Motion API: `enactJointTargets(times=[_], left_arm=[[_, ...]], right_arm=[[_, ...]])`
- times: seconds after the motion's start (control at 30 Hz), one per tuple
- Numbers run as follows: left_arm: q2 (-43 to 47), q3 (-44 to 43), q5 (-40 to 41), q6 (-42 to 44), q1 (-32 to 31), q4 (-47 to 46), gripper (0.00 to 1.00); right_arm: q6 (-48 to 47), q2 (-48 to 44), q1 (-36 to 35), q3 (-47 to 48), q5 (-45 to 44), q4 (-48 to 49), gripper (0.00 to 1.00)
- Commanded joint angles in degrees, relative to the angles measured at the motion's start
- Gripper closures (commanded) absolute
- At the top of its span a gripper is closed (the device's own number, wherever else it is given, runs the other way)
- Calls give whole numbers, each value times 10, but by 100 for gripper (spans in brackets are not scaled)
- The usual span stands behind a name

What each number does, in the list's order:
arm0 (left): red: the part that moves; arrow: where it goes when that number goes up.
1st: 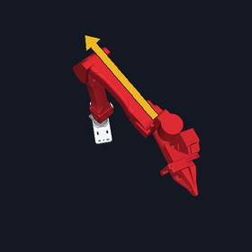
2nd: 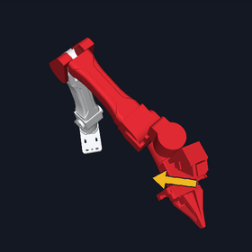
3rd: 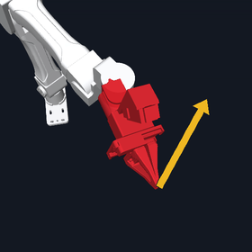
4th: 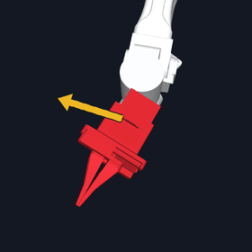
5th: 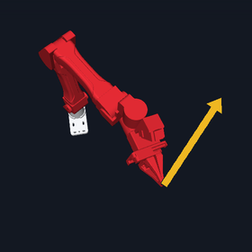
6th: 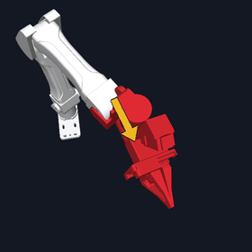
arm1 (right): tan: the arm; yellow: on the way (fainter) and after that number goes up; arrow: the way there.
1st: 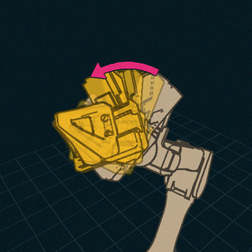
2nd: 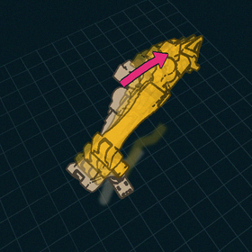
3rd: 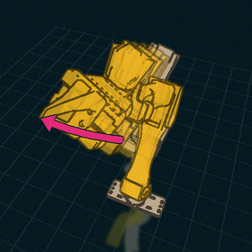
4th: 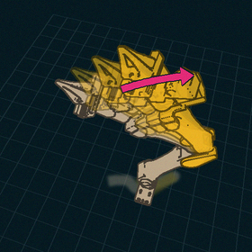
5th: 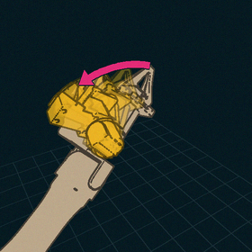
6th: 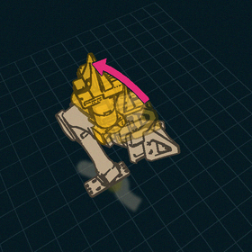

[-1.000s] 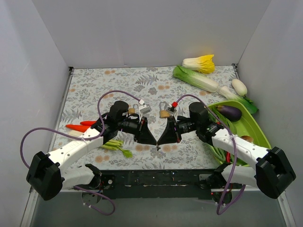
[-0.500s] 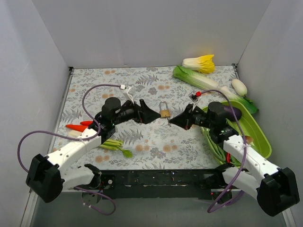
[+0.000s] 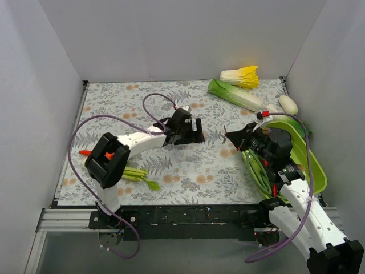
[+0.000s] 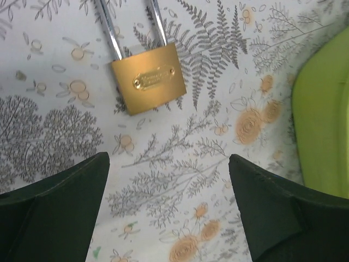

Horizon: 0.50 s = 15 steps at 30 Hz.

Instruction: Unlock with the key

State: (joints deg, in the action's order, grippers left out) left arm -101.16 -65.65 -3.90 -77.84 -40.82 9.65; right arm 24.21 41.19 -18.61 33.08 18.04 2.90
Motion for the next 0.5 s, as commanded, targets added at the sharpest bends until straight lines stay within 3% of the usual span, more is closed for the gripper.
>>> enactJointTargets(times=[0.0, 0.23, 0.47], left_arm=[[-72, -122, 94, 58, -29, 115, 11], [-164, -243, 160, 101, -41, 221, 11], [-208, -299, 130, 122, -41, 246, 10]], right_arm=[[-6, -18, 2, 4, -31, -4, 99], [14, -39, 3, -22, -14, 11, 99], [38, -40, 3, -47, 8, 41, 99]])
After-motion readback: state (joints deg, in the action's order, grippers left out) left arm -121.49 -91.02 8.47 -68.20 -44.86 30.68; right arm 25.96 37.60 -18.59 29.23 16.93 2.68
